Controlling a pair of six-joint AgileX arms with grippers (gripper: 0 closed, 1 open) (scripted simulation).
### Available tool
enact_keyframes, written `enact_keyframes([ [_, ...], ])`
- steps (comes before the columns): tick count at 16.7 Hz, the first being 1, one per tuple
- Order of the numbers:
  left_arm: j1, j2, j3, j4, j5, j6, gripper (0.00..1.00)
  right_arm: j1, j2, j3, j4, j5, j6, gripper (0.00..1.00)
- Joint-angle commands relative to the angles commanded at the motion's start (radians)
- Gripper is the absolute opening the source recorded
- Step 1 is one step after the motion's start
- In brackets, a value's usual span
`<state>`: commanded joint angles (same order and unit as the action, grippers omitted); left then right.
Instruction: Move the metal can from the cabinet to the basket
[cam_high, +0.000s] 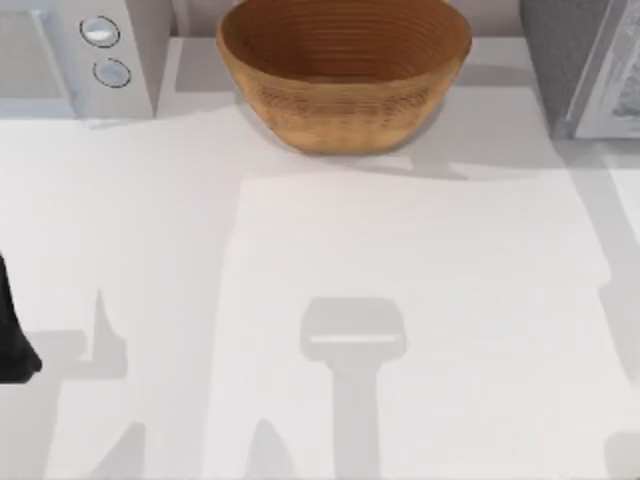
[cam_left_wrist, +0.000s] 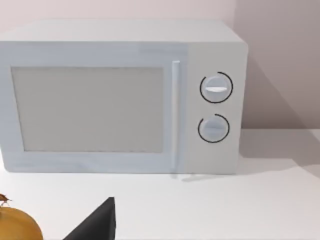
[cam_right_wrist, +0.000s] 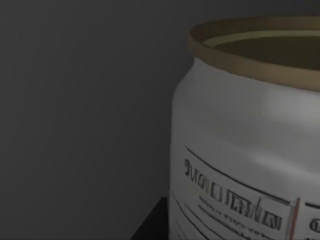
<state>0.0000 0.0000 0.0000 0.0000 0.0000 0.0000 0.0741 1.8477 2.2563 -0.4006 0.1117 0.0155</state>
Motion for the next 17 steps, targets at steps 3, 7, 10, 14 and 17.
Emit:
enact_keyframes([
  [3, 0.0, 0.0, 0.0, 0.0, 0.0, 0.0, 1.0, 0.0, 0.0, 0.0, 0.0, 0.0, 0.0, 0.0],
  [7, 0.0, 0.0, 0.0, 0.0, 0.0, 0.0, 1.0, 0.002, -0.003, 0.0, -0.001, 0.0, 0.001, 0.0],
  [10, 0.0, 0.0, 0.0, 0.0, 0.0, 0.0, 1.0, 0.009, -0.06, -0.013, -0.031, 0.011, 0.002, 0.0],
  [14, 0.0, 0.0, 0.0, 0.0, 0.0, 0.0, 1.0, 0.038, -0.2, -0.064, -0.132, 0.034, 0.001, 0.0],
  [17, 0.0, 0.0, 0.0, 0.0, 0.0, 0.0, 1.0, 0.062, -0.323, -0.107, -0.22, 0.055, 0.001, 0.0],
])
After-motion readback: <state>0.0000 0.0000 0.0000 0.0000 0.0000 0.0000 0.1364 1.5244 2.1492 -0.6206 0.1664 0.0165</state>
